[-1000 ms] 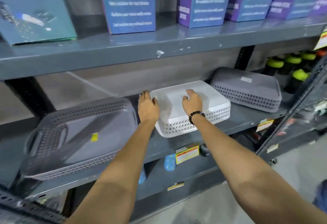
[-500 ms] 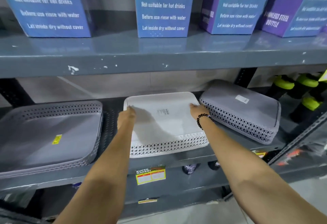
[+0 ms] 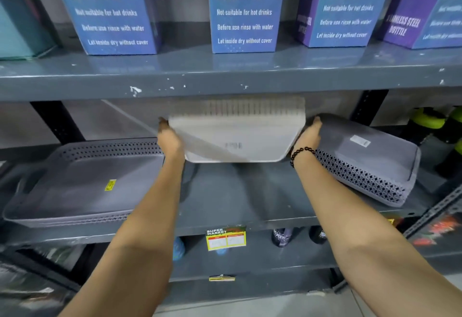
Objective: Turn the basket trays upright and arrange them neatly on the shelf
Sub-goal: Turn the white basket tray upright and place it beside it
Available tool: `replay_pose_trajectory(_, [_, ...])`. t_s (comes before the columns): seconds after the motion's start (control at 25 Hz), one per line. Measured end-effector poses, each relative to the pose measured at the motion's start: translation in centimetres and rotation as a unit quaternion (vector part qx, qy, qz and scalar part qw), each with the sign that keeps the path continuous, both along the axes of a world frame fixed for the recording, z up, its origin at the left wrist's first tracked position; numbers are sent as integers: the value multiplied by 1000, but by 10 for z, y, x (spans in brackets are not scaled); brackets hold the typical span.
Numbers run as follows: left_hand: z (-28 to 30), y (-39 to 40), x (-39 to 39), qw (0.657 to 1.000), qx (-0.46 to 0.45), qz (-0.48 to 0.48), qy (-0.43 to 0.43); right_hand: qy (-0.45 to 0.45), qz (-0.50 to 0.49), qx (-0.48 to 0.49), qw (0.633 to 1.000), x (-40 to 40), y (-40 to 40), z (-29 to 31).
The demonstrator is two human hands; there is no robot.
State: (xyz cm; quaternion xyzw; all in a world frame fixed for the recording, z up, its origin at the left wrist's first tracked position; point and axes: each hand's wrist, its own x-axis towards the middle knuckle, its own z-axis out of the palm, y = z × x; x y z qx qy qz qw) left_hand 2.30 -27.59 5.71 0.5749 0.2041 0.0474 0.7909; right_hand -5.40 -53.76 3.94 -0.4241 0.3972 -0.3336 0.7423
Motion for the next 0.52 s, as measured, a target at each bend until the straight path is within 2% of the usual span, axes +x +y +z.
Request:
replay_pose_trajectory(0.08, [-11, 16, -4, 999, -24, -27, 30, 15, 42, 31, 999, -12, -3, -16])
replay_pose_trajectory(0.16, [-27, 27, -10, 996, -8, -69, 64, 61, 104, 26, 992, -22, -10, -38])
replay_pose_trajectory(0.24, [-41, 33, -21, 983, 130, -75, 106, 132, 133, -3, 982, -36, -9, -47])
replay_pose_trajectory(0.36, [-56, 31, -45, 924, 359, -104, 76, 262, 146, -101, 949, -47, -1, -56])
replay_pose_trajectory(0.44, [-61, 29, -56, 897, 427, -96, 58, 313, 153, -176, 921, -50, 3, -58])
replay_pose_trajectory(0.52, [-64, 28, -59, 889, 446, -74, 68, 319, 146, -207, 913, -53, 7, -58])
